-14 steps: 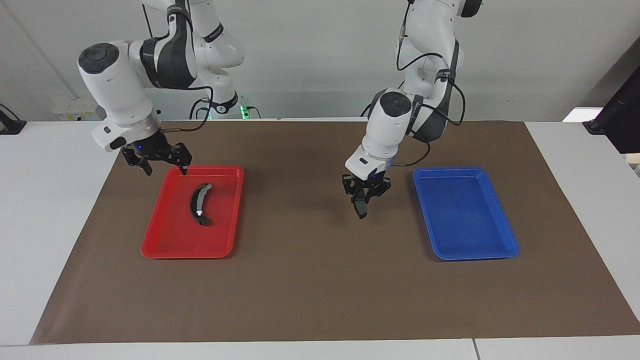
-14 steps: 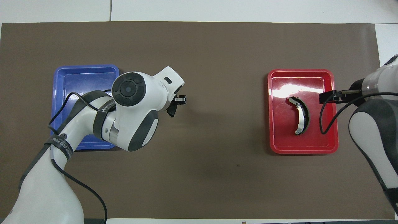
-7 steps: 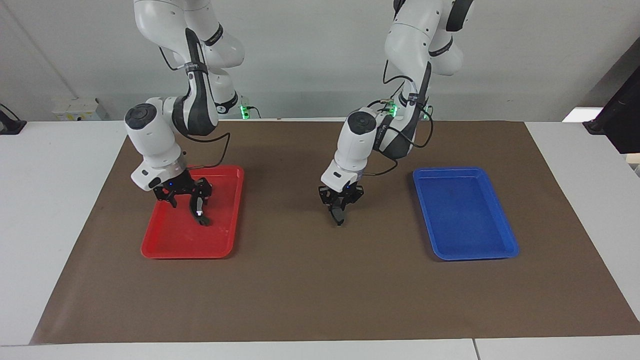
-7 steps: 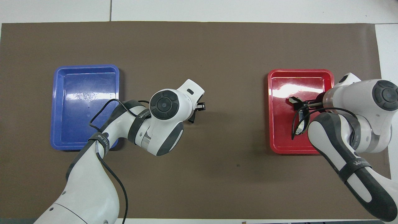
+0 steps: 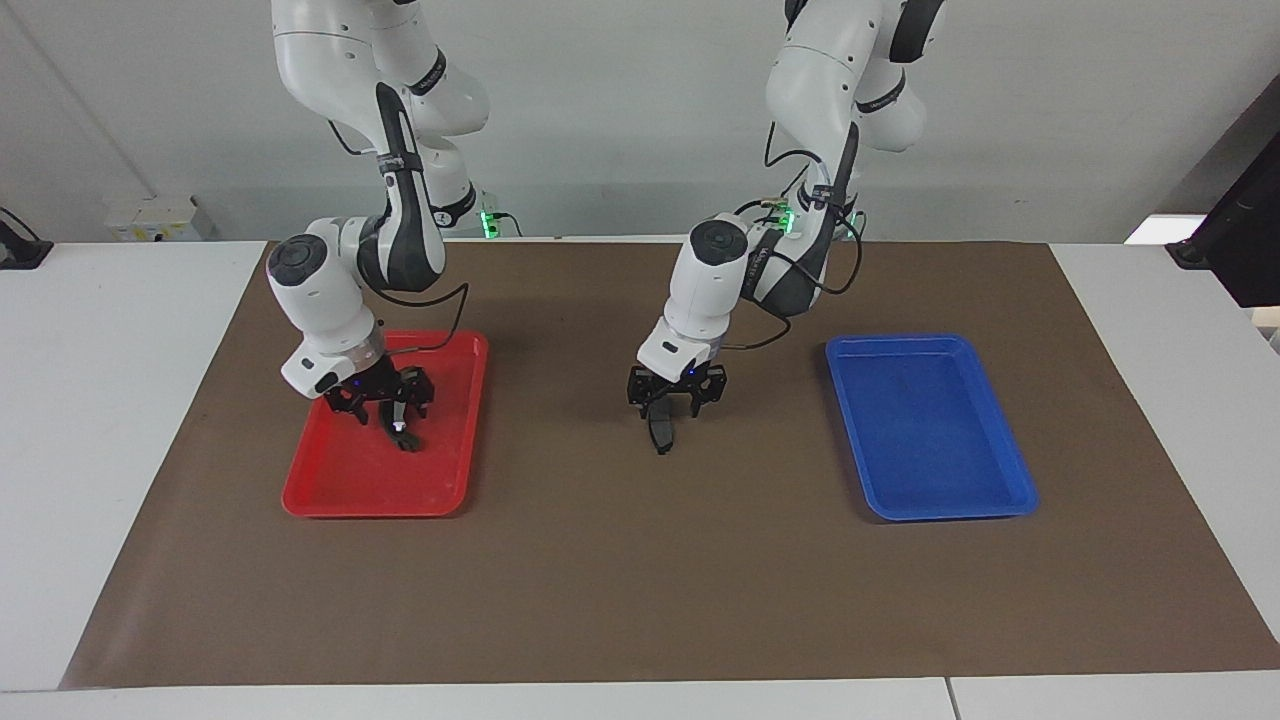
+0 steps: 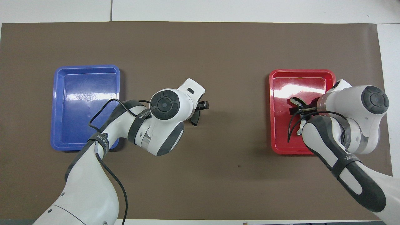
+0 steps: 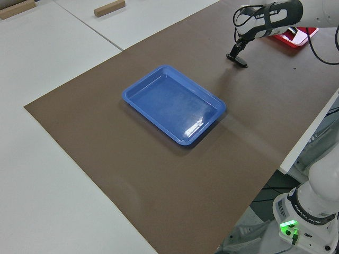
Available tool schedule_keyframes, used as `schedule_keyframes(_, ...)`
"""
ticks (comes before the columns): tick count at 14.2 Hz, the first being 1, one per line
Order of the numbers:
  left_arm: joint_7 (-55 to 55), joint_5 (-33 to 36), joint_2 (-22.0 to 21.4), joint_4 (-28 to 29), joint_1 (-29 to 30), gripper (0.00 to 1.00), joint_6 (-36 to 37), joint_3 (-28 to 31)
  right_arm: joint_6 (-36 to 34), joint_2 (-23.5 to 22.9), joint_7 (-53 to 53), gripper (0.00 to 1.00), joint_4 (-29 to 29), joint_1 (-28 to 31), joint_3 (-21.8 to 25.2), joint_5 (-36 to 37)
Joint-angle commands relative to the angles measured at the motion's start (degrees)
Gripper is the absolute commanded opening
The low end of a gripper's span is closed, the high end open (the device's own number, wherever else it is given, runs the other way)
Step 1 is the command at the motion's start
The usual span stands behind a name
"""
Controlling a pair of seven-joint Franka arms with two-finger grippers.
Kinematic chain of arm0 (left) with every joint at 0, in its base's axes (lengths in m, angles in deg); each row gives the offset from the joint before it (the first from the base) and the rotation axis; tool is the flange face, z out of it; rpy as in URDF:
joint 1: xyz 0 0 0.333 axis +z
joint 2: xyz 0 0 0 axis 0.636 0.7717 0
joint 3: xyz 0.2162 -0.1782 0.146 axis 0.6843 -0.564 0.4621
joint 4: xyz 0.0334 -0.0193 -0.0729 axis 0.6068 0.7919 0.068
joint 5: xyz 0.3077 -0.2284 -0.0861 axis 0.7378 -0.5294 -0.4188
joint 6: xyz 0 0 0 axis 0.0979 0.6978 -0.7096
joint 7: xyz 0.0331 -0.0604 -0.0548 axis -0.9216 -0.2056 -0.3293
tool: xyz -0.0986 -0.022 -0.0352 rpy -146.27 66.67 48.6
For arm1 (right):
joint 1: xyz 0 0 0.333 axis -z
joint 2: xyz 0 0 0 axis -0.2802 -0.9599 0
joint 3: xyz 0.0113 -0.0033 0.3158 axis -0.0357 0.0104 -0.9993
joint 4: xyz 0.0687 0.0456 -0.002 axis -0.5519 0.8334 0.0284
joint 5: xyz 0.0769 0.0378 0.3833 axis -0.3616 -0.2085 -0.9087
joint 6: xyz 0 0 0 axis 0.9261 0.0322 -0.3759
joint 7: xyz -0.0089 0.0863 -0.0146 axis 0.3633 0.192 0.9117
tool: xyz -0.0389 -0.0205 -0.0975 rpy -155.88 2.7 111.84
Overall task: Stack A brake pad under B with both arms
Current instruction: 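Set the dark pad on the table while the right gripper grasps the curved pad, then retract the left gripper to rest while the right gripper lifts the curved pad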
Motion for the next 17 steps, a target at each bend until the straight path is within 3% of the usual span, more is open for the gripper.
schedule_keyframes(1, 6.83, -0.07, -5.05, -0.14, 5.34, 0.99, 6.64, 0.33, 0.92, 0.69, 2.30, 0.94, 1.09, -0.14, -0.26, -1.72)
schedule_keyframes(4, 20.98, -0.07, -9.19, -1.54, 13.69, 0.99, 16.39, 0.33, 1.01, 0.86, 2.92, 0.80, 1.97, 0.47, -0.17, -1.72)
schedule_keyframes(5, 25.73, -0.07, -10.24, -2.33, 16.68, 0.99, 19.38, 0.33, 1.01, 0.86, 3.44, 0.68, 1.97, 0.47, -0.17, -1.72)
schedule_keyframes(8, 39.97, -0.07, -11.31, -7.76, 25.90, 0.99, 29.31, 0.33, 0.84, 0.86, 3.01, 0.08, 1.71, 0.30, -0.17, -1.72)
schedule_keyframes(9, 43.67, -0.07, -11.48, -10.13, 28.28, 0.99, 32.74, 0.41, 0.57, 0.78, 3.01, 0.00, 1.36, 0.30, -0.17, -1.72)
schedule_keyframes(11, 48.95, 0.20, -11.74, -13.92, 32.16, 0.99, 38.37, 0.41, -1.87, 0.69, 2.57, 0.00, -1.00, -0.14, -0.26, -1.72)
schedule_keyframes(13, 51.78, 1.07, -13.32, -15.34, 34.36, 0.99, 41.46, 0.68, -9.15, 0.43, -0.92, 0.00, -6.97, -1.19, -0.87, -1.64)
schedule_keyframes(17, 52.76, 3.45, -18.24, -15.17, 35.77, 0.99, 47.26, 0.77, -16.48, -2.99, -15.76, 0.00, -17.96, -10.40, -0.96, -1.29)
